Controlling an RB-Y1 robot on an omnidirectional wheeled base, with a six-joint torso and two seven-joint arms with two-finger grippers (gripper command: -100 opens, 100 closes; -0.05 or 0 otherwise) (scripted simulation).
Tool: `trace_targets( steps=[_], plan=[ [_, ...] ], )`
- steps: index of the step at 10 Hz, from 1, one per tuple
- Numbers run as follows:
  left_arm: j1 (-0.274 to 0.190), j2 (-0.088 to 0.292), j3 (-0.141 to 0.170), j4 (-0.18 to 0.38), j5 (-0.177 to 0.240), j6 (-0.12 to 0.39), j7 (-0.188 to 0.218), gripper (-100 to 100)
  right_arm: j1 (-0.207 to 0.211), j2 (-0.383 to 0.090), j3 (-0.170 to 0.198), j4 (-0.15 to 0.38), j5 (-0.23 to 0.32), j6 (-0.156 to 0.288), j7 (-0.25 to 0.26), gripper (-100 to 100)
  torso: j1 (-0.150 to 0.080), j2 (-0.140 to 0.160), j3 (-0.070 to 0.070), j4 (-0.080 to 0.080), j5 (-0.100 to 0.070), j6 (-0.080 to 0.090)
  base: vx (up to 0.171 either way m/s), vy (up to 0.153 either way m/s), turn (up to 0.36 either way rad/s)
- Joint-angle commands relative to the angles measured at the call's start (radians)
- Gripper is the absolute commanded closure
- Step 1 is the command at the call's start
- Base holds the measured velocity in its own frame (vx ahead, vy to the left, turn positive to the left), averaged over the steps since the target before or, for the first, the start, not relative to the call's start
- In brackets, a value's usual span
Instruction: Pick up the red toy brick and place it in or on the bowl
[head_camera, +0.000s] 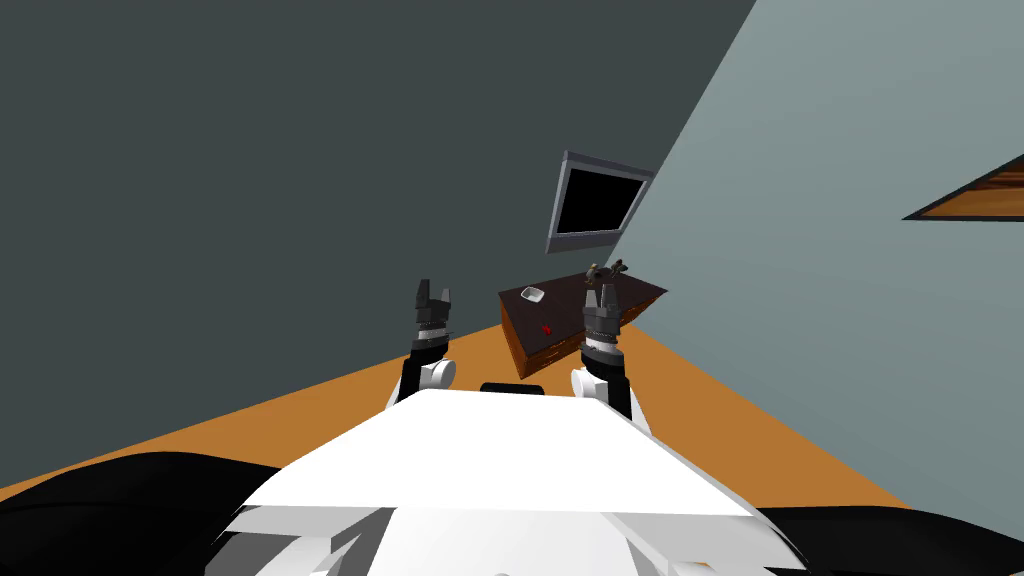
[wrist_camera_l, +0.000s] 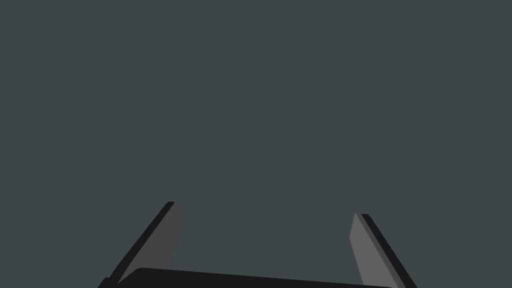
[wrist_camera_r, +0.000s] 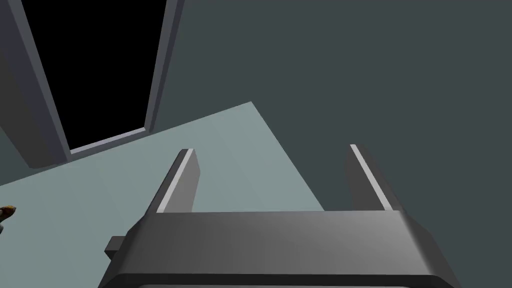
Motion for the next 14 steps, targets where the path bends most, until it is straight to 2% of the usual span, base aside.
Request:
trace_targets(
  steps=[1, 3, 6, 7, 9, 10, 12, 13, 14],
  plan=[
    [0.0, 0.0, 0.0, 0.0, 0.0, 0.0, 0.0, 0, 0.001, -0.035, 0.006, 0.012, -0.004, 0.003, -0.003, -100, 0.0, 0.0, 0.0, 0.0, 0.0, 0.0, -0.016, -0.006, 0.039],
    [0.0, 0.0, 0.0, 0.0, 0.0, 0.0, 0.0, 0, 0.002, -0.094, 0.019, 0.04, -0.013, 0.011, -0.01, -100, -0.002, 0.002, 0.001, 0.0, 0.0, 0.0, -0.04, -0.025, 0.065],
    [0.0, 0.0, 0.0, 0.0, 0.0, 0.0, 0.0, 0, 0.006, -0.187, 0.051, 0.114, -0.034, 0.028, -0.026, -100, -0.002, 0.005, 0.003, 0.001, 0.0, 0.0, -0.072, -0.033, 0.112],
    [0.0, 0.0, 0.0, 0.0, 0.0, 0.0, 0.0, 0, 0.006, -0.199, 0.051, 0.114, -0.034, 0.028, -0.026, -100, -0.004, 0.005, 0.003, 0.001, -0.001, 0.0, -0.059, -0.036, 0.029],
    [0.0, 0.0, 0.0, 0.0, 0.0, 0.0, 0.0, 0, 0.009, -0.265, 0.079, 0.174, -0.049, 0.042, -0.038, -100, -0.003, 0.004, 0.002, 0.001, -0.001, 0.0, -0.072, -0.028, 0.113],
    [0.0, 0.0, 0.0, 0.0, 0.0, 0.0, 0.0, 0, 0.009, -0.275, 0.079, 0.181, -0.049, 0.042, -0.038, -100, -0.002, 0.005, 0.003, 0.001, -0.001, 0.0, -0.059, -0.019, 0.05],
    [0.0, 0.0, 0.0, 0.0, 0.0, 0.0, 0.0, 0, 0.01, -0.338, 0.113, 0.245, -0.063, 0.056, -0.052, -100, -0.002, 0.003, 0.002, 0.001, 0.0, 0.0, -0.066, -0.021, 0.157],
    [0.0, 0.0, 0.0, 0.0, 0.0, 0.0, 0.0, 0, 0.01, -0.353, 0.113, 0.26, -0.063, 0.056, -0.052, -100, -0.002, 0.005, 0.003, 0.001, 0.0, 0.0, -0.065, -0.025, 0.044],
    [0.0, 0.0, 0.0, 0.0, 0.0, 0.0, 0.0, 0, 0.01, -0.392, 0.133, 0.297, -0.07, 0.064, -0.059, -100, -0.002, 0.004, 0.002, 0.001, -0.001, 0.0, -0.056, -0.015, 0.094]
  ],
)
